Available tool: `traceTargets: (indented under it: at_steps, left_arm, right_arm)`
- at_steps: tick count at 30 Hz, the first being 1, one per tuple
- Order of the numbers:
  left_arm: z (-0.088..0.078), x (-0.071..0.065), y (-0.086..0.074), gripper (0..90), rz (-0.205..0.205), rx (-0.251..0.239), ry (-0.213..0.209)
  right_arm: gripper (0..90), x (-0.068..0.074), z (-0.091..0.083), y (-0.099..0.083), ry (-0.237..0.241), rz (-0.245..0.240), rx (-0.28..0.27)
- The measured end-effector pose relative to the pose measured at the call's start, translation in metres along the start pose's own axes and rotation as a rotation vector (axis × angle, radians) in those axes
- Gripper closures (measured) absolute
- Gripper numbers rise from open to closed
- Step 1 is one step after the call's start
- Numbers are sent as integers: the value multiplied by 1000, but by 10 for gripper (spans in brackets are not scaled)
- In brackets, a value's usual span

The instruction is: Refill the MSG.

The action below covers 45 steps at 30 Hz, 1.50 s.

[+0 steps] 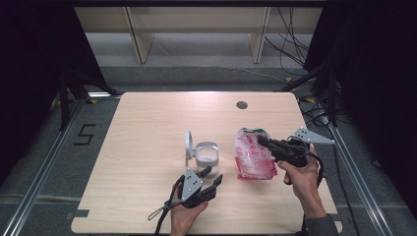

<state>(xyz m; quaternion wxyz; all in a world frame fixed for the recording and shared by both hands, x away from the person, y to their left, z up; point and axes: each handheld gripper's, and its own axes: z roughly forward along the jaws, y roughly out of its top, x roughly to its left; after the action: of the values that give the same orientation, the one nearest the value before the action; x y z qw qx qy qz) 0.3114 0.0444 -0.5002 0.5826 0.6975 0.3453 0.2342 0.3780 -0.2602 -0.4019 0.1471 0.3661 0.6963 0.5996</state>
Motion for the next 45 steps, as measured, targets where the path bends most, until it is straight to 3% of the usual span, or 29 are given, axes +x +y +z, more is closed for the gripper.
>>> traceTargets:
  at_steps: [1,3,4,5,9,11,12,13,14,16,17,18,19,22,23,25,27,29,30,31,32,33,35,37,39,45]
  left_arm:
    - [1,1,-1,516,5,-7,-7]
    - [0,1,0,517,-5,2,4]
    - [-1,1,-1,518,-19,0,6]
    - [-1,2,0,518,-9,0,4]
    - [-1,4,0,519,4,-12,0]
    - [-2,4,0,520,5,0,7]
    - [-2,3,0,519,-8,-1,9]
    - [-2,3,0,519,-6,0,10]
    - [-2,4,0,520,5,-2,6]
    - [-2,4,0,519,-3,-9,10]
    - [-2,4,0,519,-6,-10,10]
    - [-3,3,0,518,-21,-1,16]
    - [-3,3,0,518,-20,-3,18]
    - [-4,5,1,513,3,3,9]
    - [-4,5,1,511,-3,2,14]
    - [-4,5,1,508,3,-6,6]
    - [-4,5,1,506,-4,-7,10]
    - [-6,5,2,505,-6,0,8]
    - [-6,6,2,505,4,0,5]
    - [-6,6,2,503,4,1,5]
    - [-6,6,2,500,3,3,6]
    - [-6,4,2,493,-28,3,16]
    - [-6,4,2,481,-30,2,17]
    - [-6,4,2,466,-33,4,19]
    - [-6,4,2,458,-34,2,19]
    - [-6,4,3,459,-33,4,13]
  right_arm:
    - [900,-2,-1,-1,-3,-24,0]
    - [900,-3,-3,-3,-9,0,10]
    - [900,-5,-4,-3,-15,-23,10]
    - [900,-4,-5,-4,-22,1,14]
    - [900,-9,-8,-7,-47,-38,20]
    - [900,-9,-9,-7,-59,-19,31]
    - [900,-12,-8,-8,-68,-62,16]
    - [900,-12,-9,-8,-70,-53,23]
    - [900,-9,-10,-9,-66,-2,40]
    - [900,-13,-10,-10,-81,-48,35]
    - [900,-13,-10,-10,-85,-40,40]
    - [900,-15,-10,-10,-84,-61,33]
    - [900,-14,-10,-10,-88,-35,42]
    - [900,-16,-10,-11,-92,-57,45]
    - [900,-14,-10,-12,-94,-31,48]
    - [900,-17,-10,-12,-102,-54,48]
    - [900,-15,-10,-12,-119,-31,51]
    - [900,-18,-11,-13,-118,-39,52]
    - [900,-17,-12,-13,-115,-14,60]
    - [900,-18,-12,-13,-120,-33,56]
    - [900,-19,-11,-13,-121,-34,54]
    - [900,-20,-11,-14,-120,-45,57]
    - [900,-21,-12,-15,-121,-50,60]
    - [899,-19,-12,-15,-133,-10,67]
    - [899,-22,-11,-16,-146,-38,52]
    - [899,-25,-12,-19,-157,-19,69]
